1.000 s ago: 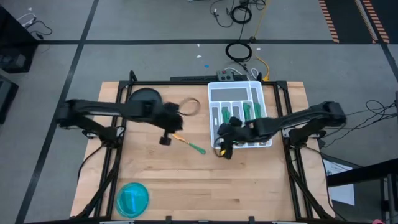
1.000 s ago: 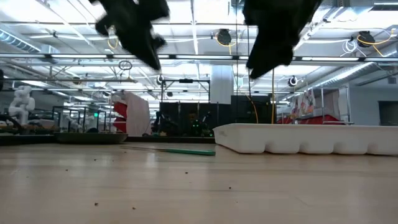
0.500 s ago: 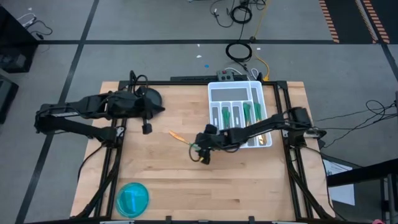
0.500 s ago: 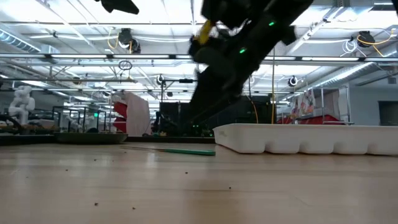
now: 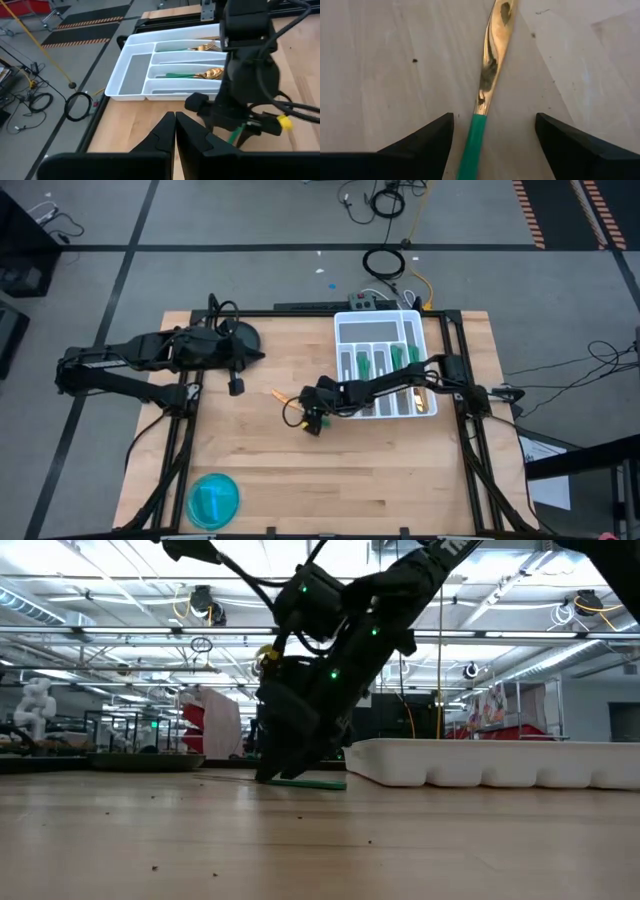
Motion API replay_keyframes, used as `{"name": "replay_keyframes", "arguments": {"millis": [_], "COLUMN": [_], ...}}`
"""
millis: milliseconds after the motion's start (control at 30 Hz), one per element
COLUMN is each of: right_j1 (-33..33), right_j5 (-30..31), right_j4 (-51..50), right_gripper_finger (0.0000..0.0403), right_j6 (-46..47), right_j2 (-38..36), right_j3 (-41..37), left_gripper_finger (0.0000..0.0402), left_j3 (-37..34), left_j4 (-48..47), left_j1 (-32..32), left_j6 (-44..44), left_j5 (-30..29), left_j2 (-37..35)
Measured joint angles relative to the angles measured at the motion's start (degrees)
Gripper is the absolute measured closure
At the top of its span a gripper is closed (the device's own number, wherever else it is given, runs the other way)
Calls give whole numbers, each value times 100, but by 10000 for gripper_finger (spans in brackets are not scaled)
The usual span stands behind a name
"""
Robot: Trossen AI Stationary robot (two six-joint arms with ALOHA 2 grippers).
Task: Sort silverware
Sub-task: Put the green knife into the silverware tray
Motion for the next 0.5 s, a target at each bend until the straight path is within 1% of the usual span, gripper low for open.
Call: {"name": "replay_keyframes", "arguments": {"millis": [67, 133, 233, 367, 500], "right_j1": [-36, -26, 62, 132, 189], "right_j5": [-182, -230, 19, 35, -11], "right_j4": [-18, -160, -440, -580, -548], "right_gripper_finger": [132, 147, 188, 270, 370], "right_j6": [126, 152, 229, 265, 224], "right_j2": [118, 187, 288, 365, 363], "right_j3": [8, 22, 44, 59, 56], "left_gripper_finger": [379, 379, 379, 379, 379], "left_j3": [0, 0, 0, 0, 0], "left_j4": [0, -2, -10, -98, -109], "left_j1": [0, 0, 0, 0, 0], "left_j6": [4, 7, 7, 9, 7], "left_j5": [0, 0, 0, 0, 0], "left_j2": [0, 0, 0, 0, 0]}}
